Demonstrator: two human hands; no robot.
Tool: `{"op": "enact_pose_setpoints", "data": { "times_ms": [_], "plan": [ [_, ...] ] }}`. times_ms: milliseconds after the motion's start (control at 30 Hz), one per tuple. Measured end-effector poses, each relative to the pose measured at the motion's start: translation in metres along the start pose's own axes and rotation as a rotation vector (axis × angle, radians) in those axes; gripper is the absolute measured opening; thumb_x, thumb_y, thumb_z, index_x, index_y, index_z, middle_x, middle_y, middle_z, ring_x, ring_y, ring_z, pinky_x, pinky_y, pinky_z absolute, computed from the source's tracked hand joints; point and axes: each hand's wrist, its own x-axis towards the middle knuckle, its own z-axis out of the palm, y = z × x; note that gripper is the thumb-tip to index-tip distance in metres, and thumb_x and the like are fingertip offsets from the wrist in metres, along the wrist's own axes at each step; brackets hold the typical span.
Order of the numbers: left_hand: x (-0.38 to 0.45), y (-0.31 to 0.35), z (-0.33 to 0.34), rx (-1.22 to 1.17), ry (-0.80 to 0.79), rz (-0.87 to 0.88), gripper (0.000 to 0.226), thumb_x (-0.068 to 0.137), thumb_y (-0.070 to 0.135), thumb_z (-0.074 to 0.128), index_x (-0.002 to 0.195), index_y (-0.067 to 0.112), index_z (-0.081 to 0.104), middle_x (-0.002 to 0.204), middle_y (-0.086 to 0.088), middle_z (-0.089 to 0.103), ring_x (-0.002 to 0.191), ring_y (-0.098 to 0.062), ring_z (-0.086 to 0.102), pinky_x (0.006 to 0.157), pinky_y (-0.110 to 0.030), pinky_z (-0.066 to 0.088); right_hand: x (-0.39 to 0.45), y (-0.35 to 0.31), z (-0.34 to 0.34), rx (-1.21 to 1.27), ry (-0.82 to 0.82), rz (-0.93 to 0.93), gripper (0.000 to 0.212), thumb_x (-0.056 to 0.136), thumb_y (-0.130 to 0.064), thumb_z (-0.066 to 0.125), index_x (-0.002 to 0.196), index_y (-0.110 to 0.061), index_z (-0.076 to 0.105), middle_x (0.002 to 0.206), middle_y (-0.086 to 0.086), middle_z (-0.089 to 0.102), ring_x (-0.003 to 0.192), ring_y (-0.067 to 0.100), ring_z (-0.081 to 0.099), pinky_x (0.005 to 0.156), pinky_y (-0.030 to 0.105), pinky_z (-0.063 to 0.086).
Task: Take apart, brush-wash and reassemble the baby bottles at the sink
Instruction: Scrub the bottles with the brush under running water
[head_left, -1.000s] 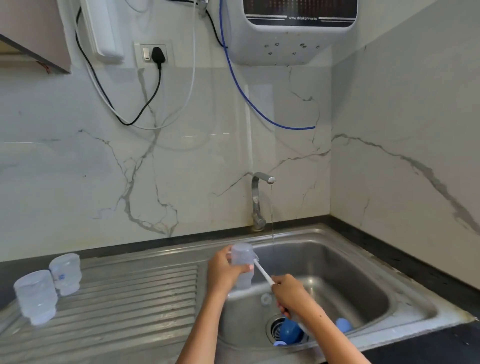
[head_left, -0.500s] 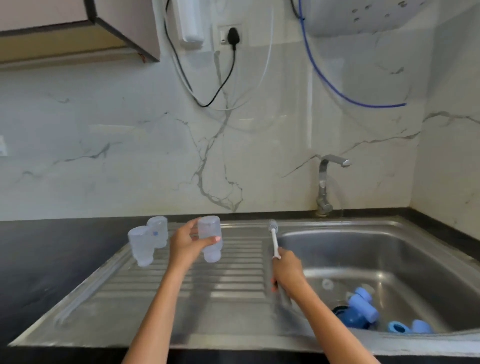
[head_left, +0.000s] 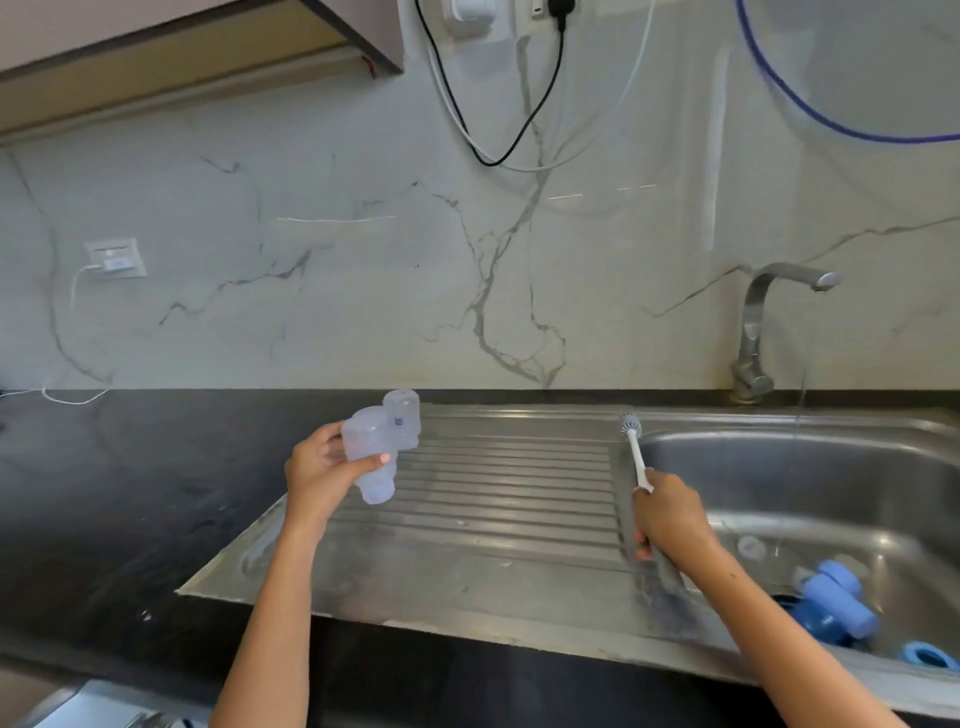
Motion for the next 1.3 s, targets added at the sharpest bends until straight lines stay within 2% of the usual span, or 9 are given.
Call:
{"op": "enact_pose_setpoints", "data": {
  "times_ms": [133,267,533,767,867,1133,1300],
  "plan": [
    [0.001,-0.017,-0.014,0.039,0.079,-0.035,0.054,0.06,0.011,0.089,0.108,0.02,0.066,0.1,-0.001,0.072,0.092,-0.02,0.069,0.082,-0.04,0.056,-0.003,-0.003,-0.002,0.009,-0.023,-0.003,0.032,0.096,-0.005,0.034,0.121,-0.002,0.053,0.079,0.014,0.059,0.05,0.025,0.056,0.073,0.045,0.057],
    [-0.002,-0.023,-0.017,0.097,0.138,-0.048,0.052,0.061,0.013,0.088,0.107,0.02,0.063,0.1,-0.002,0.07,0.092,-0.021,0.067,0.082,-0.041,0.055,-0.009,-0.005,-0.004,0.076,-0.046,0.001,0.025,0.096,-0.003,0.034,0.108,-0.001,0.056,0.071,0.013,0.055,0.047,0.025,0.052,0.067,0.051,0.058],
    [0.0,-0.032,-0.015,0.194,0.172,-0.05,0.061,0.061,0.021,0.089,0.113,0.018,0.059,0.109,-0.006,0.068,0.096,-0.024,0.065,0.085,-0.047,0.055,-0.011,-0.002,-0.009,0.135,-0.072,0.03,0.031,0.098,-0.004,0.035,0.123,0.0,0.053,0.076,0.014,0.053,0.047,0.023,0.05,0.053,0.038,0.055],
    [0.0,-0.033,-0.011,0.233,0.176,-0.02,0.064,0.062,0.025,0.089,0.116,0.016,0.057,0.112,-0.007,0.068,0.097,-0.025,0.065,0.083,-0.046,0.055,-0.015,-0.003,-0.011,0.132,-0.085,0.023,0.023,0.098,-0.003,0.035,0.108,0.0,0.056,0.071,0.015,0.053,0.048,0.023,0.051,0.057,0.042,0.056],
    [0.001,-0.033,-0.011,0.231,0.173,-0.035,0.064,0.061,0.026,0.09,0.116,0.015,0.057,0.112,-0.007,0.068,0.096,-0.025,0.066,0.082,-0.046,0.055,-0.016,-0.004,-0.012,0.147,-0.085,0.024,0.022,0.099,-0.003,0.036,0.108,-0.002,0.057,0.069,0.014,0.053,0.048,0.022,0.05,0.049,0.035,0.052],
    [0.001,-0.032,-0.01,0.213,0.187,-0.047,0.065,0.062,0.026,0.089,0.118,0.012,0.058,0.113,-0.008,0.067,0.098,-0.025,0.064,0.082,-0.044,0.055,-0.018,-0.007,-0.014,0.163,-0.095,0.018,0.018,0.1,-0.004,0.036,0.105,-0.009,0.053,0.07,0.014,0.052,0.049,0.021,0.048,0.047,0.033,0.052],
    [0.0,-0.031,-0.01,0.202,0.191,-0.045,0.065,0.061,0.026,0.089,0.116,0.012,0.058,0.113,-0.009,0.066,0.1,-0.026,0.063,0.082,-0.043,0.055,-0.019,-0.007,-0.015,0.164,-0.094,0.025,0.021,0.099,-0.004,0.035,0.109,-0.006,0.054,0.07,0.014,0.052,0.048,0.02,0.049,0.046,0.032,0.05]
  ]
}}
